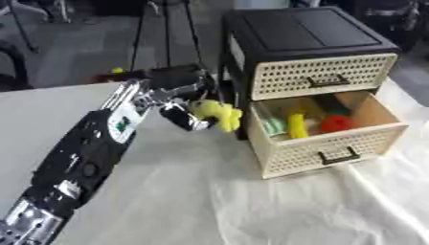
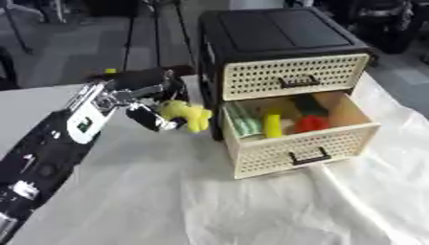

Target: Pick up objects from table and place into drawer.

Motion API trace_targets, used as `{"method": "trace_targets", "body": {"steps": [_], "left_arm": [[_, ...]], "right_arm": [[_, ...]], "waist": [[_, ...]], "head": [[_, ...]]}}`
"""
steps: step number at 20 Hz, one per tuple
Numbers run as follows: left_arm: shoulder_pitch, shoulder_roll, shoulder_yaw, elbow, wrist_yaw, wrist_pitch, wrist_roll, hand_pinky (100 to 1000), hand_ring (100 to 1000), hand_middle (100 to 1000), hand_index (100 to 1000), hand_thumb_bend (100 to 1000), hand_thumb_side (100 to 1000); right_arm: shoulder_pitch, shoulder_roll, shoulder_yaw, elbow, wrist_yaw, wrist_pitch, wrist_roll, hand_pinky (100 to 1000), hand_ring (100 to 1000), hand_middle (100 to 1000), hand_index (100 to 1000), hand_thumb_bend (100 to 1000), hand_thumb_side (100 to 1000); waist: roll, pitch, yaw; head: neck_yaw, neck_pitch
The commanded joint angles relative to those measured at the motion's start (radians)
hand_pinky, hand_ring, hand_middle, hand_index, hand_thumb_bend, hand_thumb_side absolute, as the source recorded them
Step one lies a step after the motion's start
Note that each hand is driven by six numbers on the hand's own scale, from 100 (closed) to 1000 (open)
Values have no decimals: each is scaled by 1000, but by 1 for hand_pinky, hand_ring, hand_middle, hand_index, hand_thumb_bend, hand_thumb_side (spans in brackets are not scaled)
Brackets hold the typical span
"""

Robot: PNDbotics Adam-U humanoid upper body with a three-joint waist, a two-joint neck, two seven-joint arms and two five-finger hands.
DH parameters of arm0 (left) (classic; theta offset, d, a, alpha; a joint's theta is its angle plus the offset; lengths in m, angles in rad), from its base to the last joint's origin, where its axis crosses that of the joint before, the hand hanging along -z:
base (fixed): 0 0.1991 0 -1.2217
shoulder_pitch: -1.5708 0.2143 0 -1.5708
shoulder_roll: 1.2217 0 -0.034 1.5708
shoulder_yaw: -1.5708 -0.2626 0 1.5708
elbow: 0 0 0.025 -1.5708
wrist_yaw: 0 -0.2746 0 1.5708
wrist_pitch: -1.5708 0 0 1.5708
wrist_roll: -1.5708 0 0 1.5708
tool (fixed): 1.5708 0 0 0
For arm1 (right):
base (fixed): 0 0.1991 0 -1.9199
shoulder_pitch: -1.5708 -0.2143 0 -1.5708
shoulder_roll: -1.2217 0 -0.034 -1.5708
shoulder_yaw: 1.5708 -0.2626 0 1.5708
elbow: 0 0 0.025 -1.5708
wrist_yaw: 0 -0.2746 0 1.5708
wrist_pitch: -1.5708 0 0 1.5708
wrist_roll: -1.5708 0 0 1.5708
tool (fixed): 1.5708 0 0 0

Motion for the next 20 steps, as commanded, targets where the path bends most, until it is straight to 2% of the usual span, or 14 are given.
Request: {"method": "trace_targets", "body": {"steps": [1, 8, 13, 17, 20], "left_arm": [[-41, 13, -9, -79, 123, 66, -59, 235, 295, 328, 544, 100, 237], [-74, -46, -31, -94, 226, 142, -136, 233, 299, 330, 549, 100, 281], [-88, -96, -35, -20, 260, 173, -167, 230, 303, 333, 555, 100, 282], [-89, -106, -25, 44, 262, 187, -145, 224, 322, 349, 571, 100, 283], [-93, -108, -4, 86, 222, 188, -59, 247, 347, 368, 587, 100, 315]], "right_arm": [[-6, -10, -11, -5, 8, 1, -2, 259, 412, 429, 738, 100, 820], [-9, 11, -9, -1, 19, 0, 0, 258, 412, 429, 737, 100, 819], [-26, 49, 3, 0, 22, -7, 10, 257, 411, 429, 732, 100, 816], [-55, 87, 23, -7, 11, -19, 25, 257, 411, 430, 721, 100, 817], [-73, 112, 34, -15, 0, -28, 37, 256, 411, 431, 718, 100, 818]], "waist": [[-8, -20, -4], [-13, -30, -22], [-15, -35, -60], [-11, -29, -101], [-3, -17, -130]], "head": [[2, 10], [14, 20], [37, 26], [53, 13], [69, -2]]}}
